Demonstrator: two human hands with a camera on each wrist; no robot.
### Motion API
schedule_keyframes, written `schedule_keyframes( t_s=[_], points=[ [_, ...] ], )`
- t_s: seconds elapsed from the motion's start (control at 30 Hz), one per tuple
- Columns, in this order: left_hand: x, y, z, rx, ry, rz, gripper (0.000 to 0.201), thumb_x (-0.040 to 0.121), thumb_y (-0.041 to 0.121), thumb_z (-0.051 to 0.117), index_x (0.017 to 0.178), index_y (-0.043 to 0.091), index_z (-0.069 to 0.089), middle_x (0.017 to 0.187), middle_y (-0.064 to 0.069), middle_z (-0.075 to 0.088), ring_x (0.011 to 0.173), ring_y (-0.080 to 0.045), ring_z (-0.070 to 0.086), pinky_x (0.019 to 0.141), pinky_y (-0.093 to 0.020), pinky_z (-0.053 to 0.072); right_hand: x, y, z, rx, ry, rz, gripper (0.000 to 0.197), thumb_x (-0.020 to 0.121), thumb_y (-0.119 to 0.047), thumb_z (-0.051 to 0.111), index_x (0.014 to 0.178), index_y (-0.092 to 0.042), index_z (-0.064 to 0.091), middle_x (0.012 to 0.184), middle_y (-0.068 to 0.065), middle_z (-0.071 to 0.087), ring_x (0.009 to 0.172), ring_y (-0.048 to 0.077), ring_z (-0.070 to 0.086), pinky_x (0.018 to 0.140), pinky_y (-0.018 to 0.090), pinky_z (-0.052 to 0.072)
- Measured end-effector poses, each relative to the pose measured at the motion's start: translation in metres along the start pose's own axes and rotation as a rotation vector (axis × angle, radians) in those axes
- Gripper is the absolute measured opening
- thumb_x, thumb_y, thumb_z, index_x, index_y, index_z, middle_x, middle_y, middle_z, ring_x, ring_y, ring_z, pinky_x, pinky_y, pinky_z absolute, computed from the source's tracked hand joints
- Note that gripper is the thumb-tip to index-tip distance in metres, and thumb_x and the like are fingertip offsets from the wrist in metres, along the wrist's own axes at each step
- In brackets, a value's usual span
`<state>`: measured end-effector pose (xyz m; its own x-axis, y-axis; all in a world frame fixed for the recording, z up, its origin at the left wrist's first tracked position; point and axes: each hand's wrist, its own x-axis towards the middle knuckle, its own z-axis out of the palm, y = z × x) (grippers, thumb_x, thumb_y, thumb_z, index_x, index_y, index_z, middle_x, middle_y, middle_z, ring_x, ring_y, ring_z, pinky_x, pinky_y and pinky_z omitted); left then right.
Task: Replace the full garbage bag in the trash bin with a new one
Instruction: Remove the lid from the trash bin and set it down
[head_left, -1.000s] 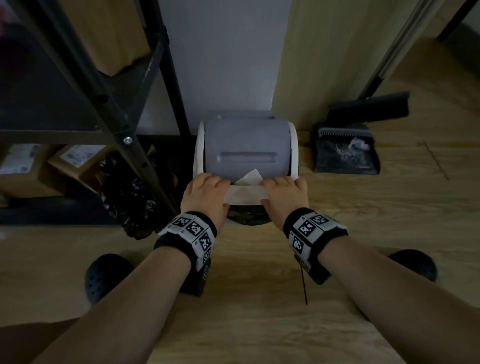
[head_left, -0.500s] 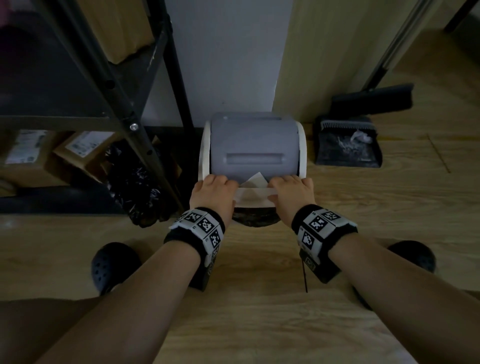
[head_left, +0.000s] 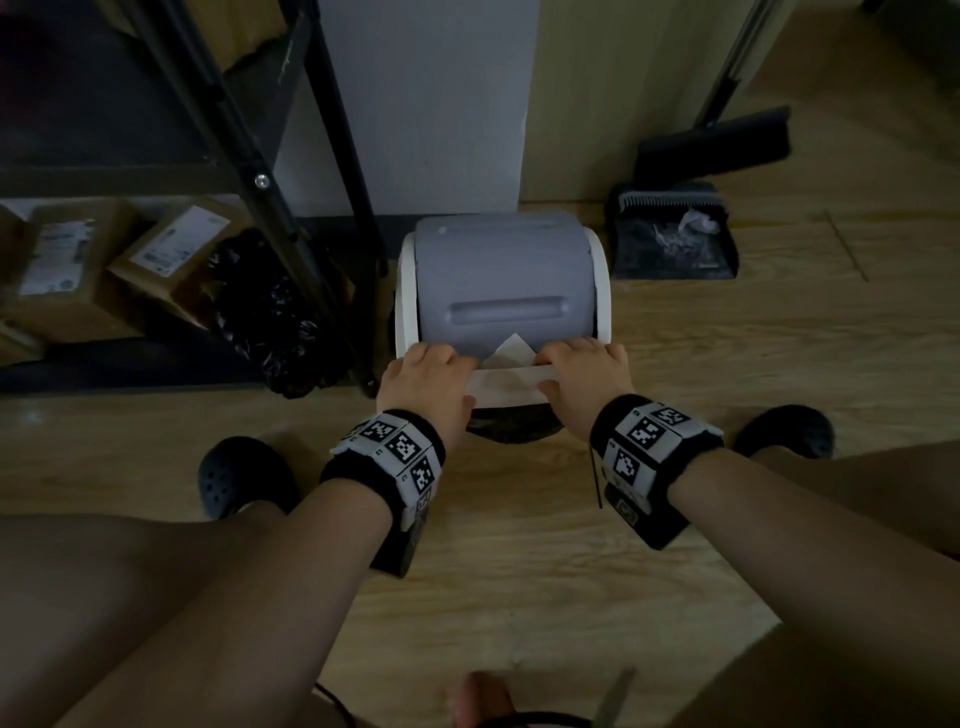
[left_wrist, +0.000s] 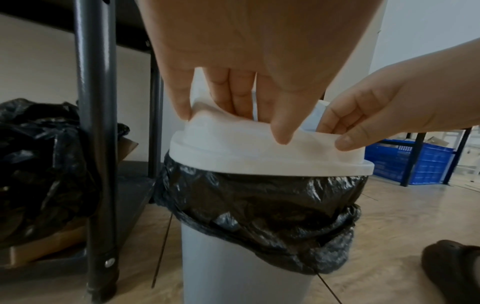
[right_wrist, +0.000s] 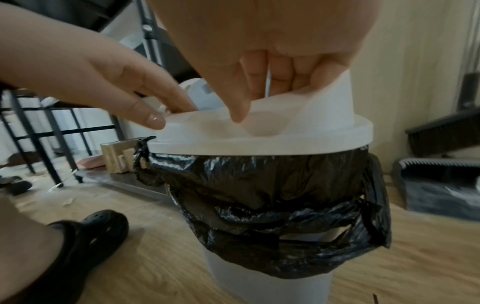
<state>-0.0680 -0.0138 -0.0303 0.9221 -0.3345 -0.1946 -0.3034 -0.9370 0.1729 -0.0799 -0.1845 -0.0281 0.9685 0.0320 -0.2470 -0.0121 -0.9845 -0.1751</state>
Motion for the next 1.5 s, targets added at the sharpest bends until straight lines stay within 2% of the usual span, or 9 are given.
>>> schedule_keyframes(
  t_s=[0.17,0.3,0.53,0.8,1.03,1.13,1.27,1.4,1.5],
  points=[
    [0.003,-0.002,-0.009,-0.028,0.160,-0.028,0.060,0.085,0.028,0.058,0.140,0.023,0.034,0.148,0.000,0.027,0.139,-0.023,0.024,0.115,-0.039,0.025,-0.009,-0.014,-0.001,-0.023,0.119,-0.167,0.042,0.091,-0.021,0.050,0.133,-0.019,0.046,0.139,0.003,0.042,0.131,0.024,0.037,0.110,0.037,0.028],
    [0.007,-0.002,-0.011,-0.017,0.147,-0.034,0.069,0.084,0.030,0.061,0.143,0.022,0.027,0.156,-0.002,0.008,0.145,-0.026,0.012,0.118,-0.042,0.018,-0.008,-0.024,0.006,-0.064,0.044,-0.291,0.053,0.091,-0.022,0.049,0.142,-0.019,0.037,0.150,0.001,0.034,0.141,0.021,0.027,0.116,0.036,0.017],
    [0.012,0.001,-0.011,-0.030,0.137,-0.030,0.071,0.084,0.031,0.061,0.145,0.024,0.024,0.158,-0.002,0.002,0.147,-0.024,0.003,0.120,-0.044,0.013,0.002,-0.022,0.017,-0.058,0.032,-0.198,0.055,0.088,-0.037,0.051,0.139,-0.020,0.038,0.141,0.000,0.048,0.133,0.020,0.039,0.114,0.034,0.021],
    [0.013,-0.001,-0.011,-0.032,0.130,-0.030,0.070,0.086,0.032,0.058,0.146,0.023,0.023,0.159,0.000,0.001,0.148,-0.022,-0.001,0.119,-0.044,0.012,0.021,-0.020,0.012,-0.033,-0.054,-0.044,0.041,0.084,-0.048,0.051,0.111,-0.019,0.061,0.114,0.003,0.065,0.114,0.024,0.055,0.102,0.035,0.033],
    [0.012,-0.001,-0.016,-0.246,0.151,-0.194,0.083,0.080,0.028,0.066,0.146,0.025,0.017,0.157,-0.013,-0.005,0.144,-0.036,0.011,0.112,-0.047,0.032,0.009,-0.017,-0.004,0.176,0.288,-0.009,0.040,0.082,-0.031,0.061,0.117,-0.011,0.057,0.127,0.014,0.048,0.121,0.030,0.043,0.102,0.039,0.038],
    [0.015,-0.004,-0.016,-0.454,0.093,-0.282,0.096,0.079,0.027,0.069,0.149,0.024,0.003,0.158,-0.015,-0.001,0.140,-0.037,0.027,0.109,-0.046,0.037,0.008,-0.013,-0.010,0.238,0.467,0.100,0.059,0.075,-0.022,0.064,0.131,-0.014,0.046,0.139,0.019,0.036,0.128,0.037,0.034,0.107,0.048,0.031],
    [0.016,-0.008,-0.011,-0.546,0.086,-0.315,0.107,0.078,0.029,0.071,0.149,0.021,-0.008,0.157,-0.015,0.012,0.133,-0.033,0.041,0.104,-0.044,0.042,0.012,-0.001,-0.011,0.372,0.334,0.253,0.084,0.081,-0.020,0.063,0.149,-0.018,0.015,0.155,0.020,0.012,0.142,0.038,0.014,0.115,0.050,0.021],
    [0.019,-0.014,-0.007,-0.625,0.079,-0.384,0.105,0.079,0.029,0.069,0.150,0.018,-0.008,0.147,-0.013,0.036,0.129,-0.031,0.046,0.103,-0.044,0.042,0.016,0.007,-0.002,0.735,0.266,0.348,0.084,0.086,-0.015,0.060,0.151,-0.015,0.006,0.150,0.018,0.026,0.138,0.035,0.031,0.112,0.051,0.034],
    [0.022,-0.019,-0.003,-0.648,0.085,-0.397,0.096,0.079,0.026,0.068,0.149,0.021,0.002,0.139,-0.013,0.046,0.125,-0.031,0.050,0.100,-0.044,0.045,0.017,0.009,-0.002,0.752,0.219,0.382,0.082,0.089,-0.013,0.056,0.151,-0.014,0.002,0.147,0.017,0.032,0.133,0.033,0.040,0.109,0.046,0.039]
  ],
)
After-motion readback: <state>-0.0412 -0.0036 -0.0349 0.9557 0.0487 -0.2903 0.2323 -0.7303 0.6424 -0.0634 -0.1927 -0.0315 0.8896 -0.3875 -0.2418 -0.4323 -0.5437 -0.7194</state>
